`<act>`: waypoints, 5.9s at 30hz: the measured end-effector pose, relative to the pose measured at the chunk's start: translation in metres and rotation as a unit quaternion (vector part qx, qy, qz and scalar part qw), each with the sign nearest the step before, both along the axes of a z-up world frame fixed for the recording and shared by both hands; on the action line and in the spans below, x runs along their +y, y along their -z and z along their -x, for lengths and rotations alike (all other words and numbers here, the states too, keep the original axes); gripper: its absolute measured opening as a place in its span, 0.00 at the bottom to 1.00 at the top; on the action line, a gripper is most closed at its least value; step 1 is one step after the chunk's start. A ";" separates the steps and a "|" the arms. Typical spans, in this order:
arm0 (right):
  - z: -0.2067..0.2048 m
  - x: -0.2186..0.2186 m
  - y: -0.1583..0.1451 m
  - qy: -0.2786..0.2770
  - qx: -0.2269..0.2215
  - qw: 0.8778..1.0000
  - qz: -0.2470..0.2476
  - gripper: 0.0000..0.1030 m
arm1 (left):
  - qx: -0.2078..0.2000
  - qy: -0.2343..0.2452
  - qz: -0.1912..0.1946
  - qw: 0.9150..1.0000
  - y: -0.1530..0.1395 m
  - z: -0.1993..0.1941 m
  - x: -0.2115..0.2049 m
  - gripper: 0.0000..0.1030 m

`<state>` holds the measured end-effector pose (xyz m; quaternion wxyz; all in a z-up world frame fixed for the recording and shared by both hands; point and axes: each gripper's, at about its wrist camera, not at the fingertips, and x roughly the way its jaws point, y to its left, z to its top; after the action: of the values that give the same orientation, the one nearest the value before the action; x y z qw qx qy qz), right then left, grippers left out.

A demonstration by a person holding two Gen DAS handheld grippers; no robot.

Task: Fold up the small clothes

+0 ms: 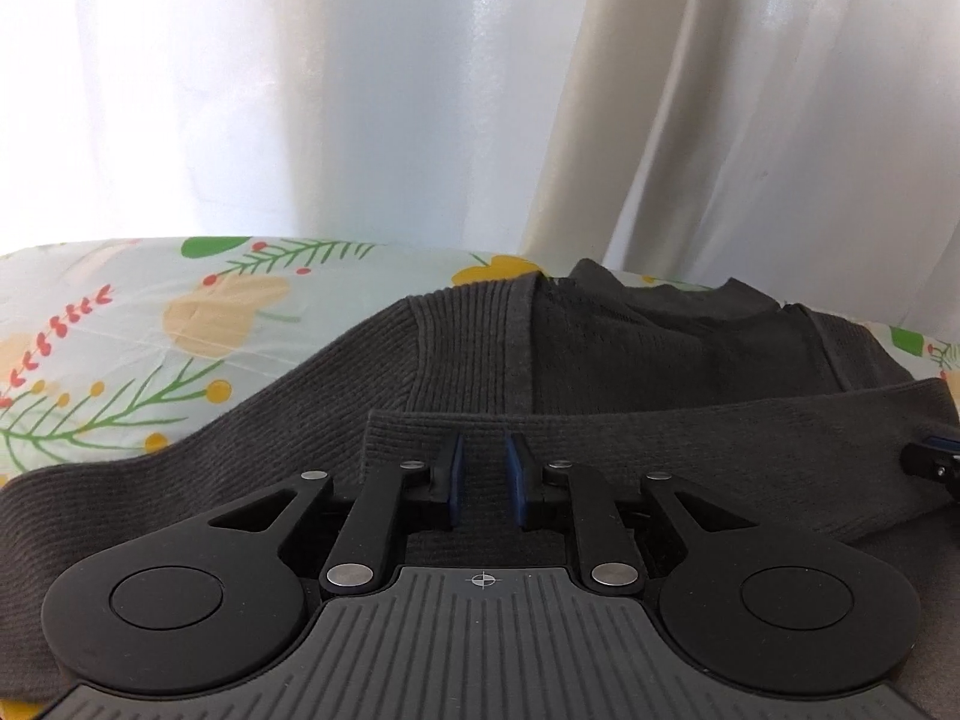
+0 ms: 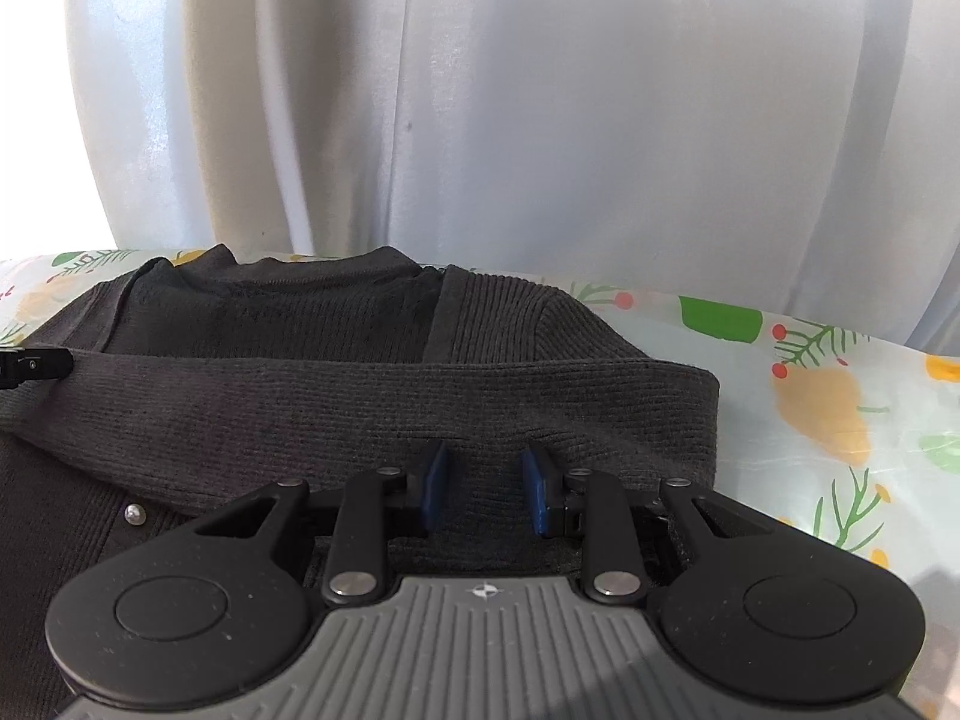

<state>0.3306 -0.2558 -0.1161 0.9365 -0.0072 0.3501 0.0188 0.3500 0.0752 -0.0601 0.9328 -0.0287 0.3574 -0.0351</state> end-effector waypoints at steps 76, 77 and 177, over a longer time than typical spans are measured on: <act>0.021 0.055 -0.017 -0.122 0.108 0.939 -0.303 0.45 | -0.019 -0.108 0.222 0.969 0.009 0.134 0.094 0.53; 0.012 0.061 -0.013 -0.124 0.120 0.934 -0.313 0.45 | -0.017 -0.112 0.224 0.968 0.010 0.136 0.097 0.53; 0.004 -0.025 -0.007 0.002 0.013 0.997 -0.072 0.19 | 0.019 0.026 0.037 0.999 0.009 0.040 0.023 0.60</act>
<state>0.3266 -0.2807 -0.1090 0.9300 0.0612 0.3599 0.0419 0.3101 0.0984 -0.0687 0.9229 -0.0548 0.3743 -0.0724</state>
